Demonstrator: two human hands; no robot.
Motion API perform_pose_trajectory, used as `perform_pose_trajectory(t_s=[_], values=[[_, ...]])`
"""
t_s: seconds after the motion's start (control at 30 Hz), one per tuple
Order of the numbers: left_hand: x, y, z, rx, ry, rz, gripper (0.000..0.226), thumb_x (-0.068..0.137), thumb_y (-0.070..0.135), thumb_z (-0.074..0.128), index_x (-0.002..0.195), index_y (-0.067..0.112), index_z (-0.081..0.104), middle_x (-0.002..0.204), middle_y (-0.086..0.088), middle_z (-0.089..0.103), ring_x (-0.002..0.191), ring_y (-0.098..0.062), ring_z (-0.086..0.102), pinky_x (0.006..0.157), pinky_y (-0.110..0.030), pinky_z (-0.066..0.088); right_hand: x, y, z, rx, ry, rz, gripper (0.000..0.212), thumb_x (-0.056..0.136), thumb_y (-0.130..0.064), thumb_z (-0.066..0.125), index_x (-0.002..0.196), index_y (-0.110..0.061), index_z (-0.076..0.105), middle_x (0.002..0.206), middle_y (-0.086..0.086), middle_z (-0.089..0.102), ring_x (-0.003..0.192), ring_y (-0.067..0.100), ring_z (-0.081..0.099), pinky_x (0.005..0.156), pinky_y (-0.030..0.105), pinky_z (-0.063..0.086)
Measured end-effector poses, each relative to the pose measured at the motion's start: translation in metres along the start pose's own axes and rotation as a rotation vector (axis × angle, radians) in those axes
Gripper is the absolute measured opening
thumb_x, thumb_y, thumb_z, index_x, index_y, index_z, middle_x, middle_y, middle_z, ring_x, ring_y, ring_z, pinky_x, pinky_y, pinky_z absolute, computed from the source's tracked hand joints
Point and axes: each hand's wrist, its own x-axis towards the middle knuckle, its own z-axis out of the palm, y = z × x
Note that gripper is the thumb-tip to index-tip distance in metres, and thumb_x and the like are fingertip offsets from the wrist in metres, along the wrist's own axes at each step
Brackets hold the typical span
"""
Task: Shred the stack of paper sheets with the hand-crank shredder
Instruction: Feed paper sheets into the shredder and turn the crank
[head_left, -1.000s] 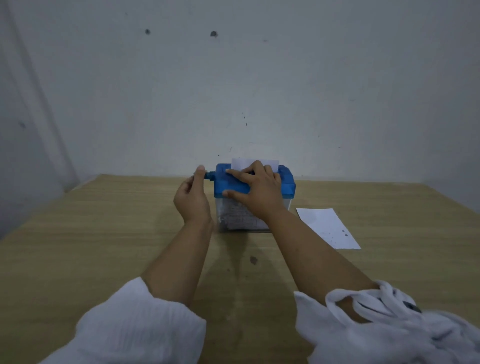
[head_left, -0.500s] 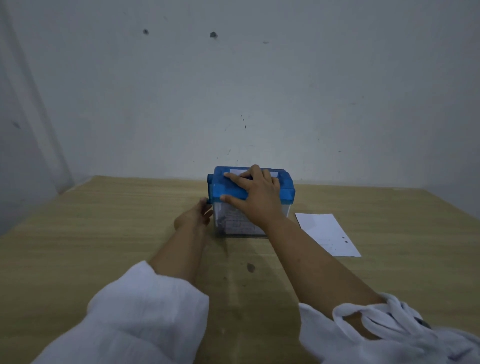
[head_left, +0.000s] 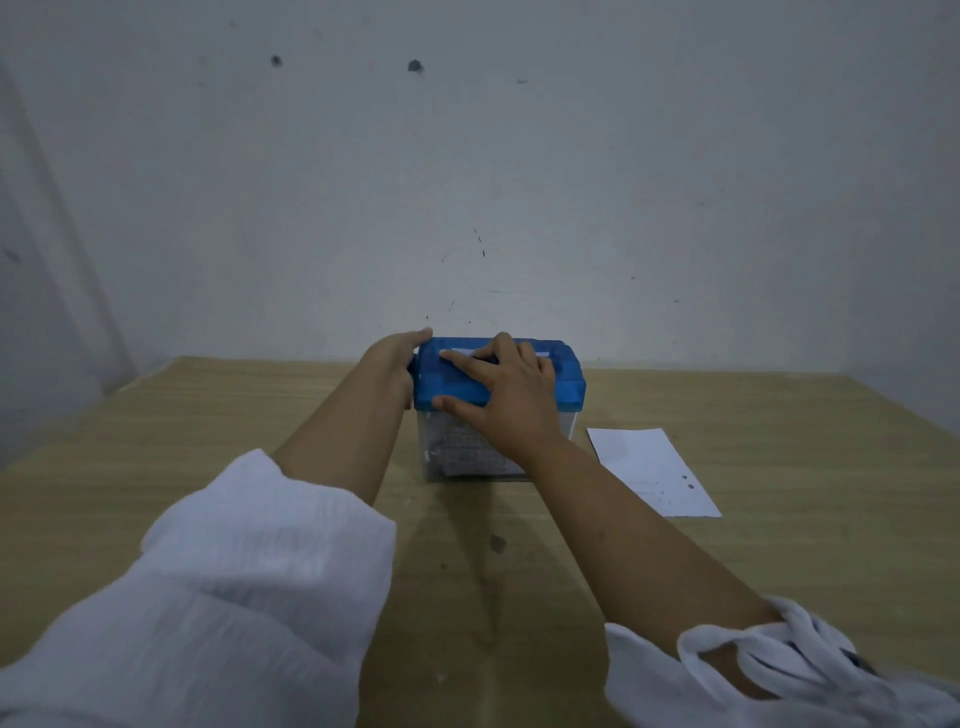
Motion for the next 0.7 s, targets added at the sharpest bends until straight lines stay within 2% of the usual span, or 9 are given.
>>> perform_pose_trajectory(t_s=[0.17,0.2,0.27,0.33,0.4,0.5,0.6,0.67,0.7], values=[[0.012,-0.003,-0.001,-0.067,0.078,0.144,0.022,0.087,0.017,0.067,0.098,0.000,0.059,0.087,-0.012,0.062,0.068,-0.025,0.058,0.040,-0.029,0.052,0.001,-0.001,0.000,0.012,-0.007,0.006,0.054,0.083,-0.059,0.054,0.133,-0.040,0.047,0.115,-0.004,0.043,0.106,0.014,0.038,0.084,0.023,0.014],[0.014,-0.004,-0.001,-0.099,0.083,0.173,0.024,0.086,0.014,0.067,0.105,0.001,0.060,0.095,-0.013,0.064,0.072,-0.024,0.060,0.042,-0.030,0.052,0.001,0.000,0.000,0.010,-0.005,0.006,0.054,0.083,-0.059,0.054,0.133,-0.041,0.047,0.115,-0.004,0.043,0.106,0.014,0.038,0.083,0.023,0.013],[0.018,-0.006,-0.001,-0.162,0.070,0.239,0.032,0.087,0.008,0.065,0.118,0.005,0.060,0.116,-0.008,0.064,0.092,-0.023,0.063,0.061,-0.034,0.055,0.001,0.000,0.000,0.002,-0.005,0.006,0.054,0.083,-0.060,0.053,0.133,-0.041,0.047,0.115,-0.004,0.043,0.106,0.014,0.037,0.084,0.023,0.013],[0.018,-0.008,-0.001,-0.225,0.024,0.271,0.038,0.089,0.006,0.062,0.126,0.010,0.057,0.126,-0.002,0.061,0.111,-0.021,0.059,0.070,-0.034,0.054,0.001,0.000,0.000,-0.004,-0.008,0.004,0.054,0.084,-0.061,0.051,0.134,-0.042,0.046,0.116,-0.005,0.042,0.106,0.013,0.037,0.084,0.023,0.013],[0.015,-0.012,-0.001,-0.283,-0.001,0.322,0.042,0.089,0.002,0.060,0.129,0.011,0.054,0.123,0.002,0.061,0.111,-0.018,0.058,0.074,-0.032,0.054,0.001,0.000,-0.001,0.001,-0.026,0.002,0.054,0.084,-0.061,0.050,0.134,-0.043,0.045,0.116,-0.005,0.041,0.107,0.012,0.036,0.084,0.023,0.013],[0.009,-0.014,-0.003,-0.266,0.041,0.470,0.049,0.086,-0.009,0.058,0.131,0.007,0.052,0.108,0.004,0.065,0.100,-0.012,0.058,0.080,-0.029,0.052,0.000,0.001,-0.002,0.008,-0.032,0.002,0.053,0.084,-0.061,0.050,0.134,-0.043,0.044,0.116,-0.006,0.041,0.108,0.012,0.035,0.086,0.024,0.014],[-0.007,-0.014,-0.004,-0.253,0.055,0.558,0.034,0.085,-0.001,0.063,0.118,0.008,0.061,0.099,0.005,0.066,0.091,-0.004,0.058,0.073,-0.018,0.050,0.002,0.001,-0.002,0.015,-0.043,0.014,0.053,0.085,-0.060,0.050,0.135,-0.043,0.044,0.115,-0.006,0.040,0.108,0.012,0.034,0.085,0.024,0.013],[-0.022,-0.017,-0.001,-0.272,0.100,0.559,0.012,0.083,0.021,0.071,0.090,0.014,0.065,0.087,0.007,0.065,0.082,-0.003,0.058,0.064,-0.013,0.048,0.003,0.001,-0.002,0.014,-0.046,0.027,0.053,0.085,-0.059,0.051,0.135,-0.043,0.043,0.115,-0.006,0.039,0.108,0.012,0.034,0.084,0.023,0.012],[-0.028,-0.022,-0.001,-0.281,0.131,0.544,0.019,0.082,0.032,0.071,0.079,0.016,0.061,0.083,0.007,0.066,0.077,-0.003,0.058,0.063,-0.014,0.047,0.004,0.000,-0.001,0.013,-0.044,0.034,0.052,0.085,-0.059,0.051,0.135,-0.043,0.044,0.114,-0.007,0.039,0.108,0.012,0.034,0.083,0.023,0.012]])
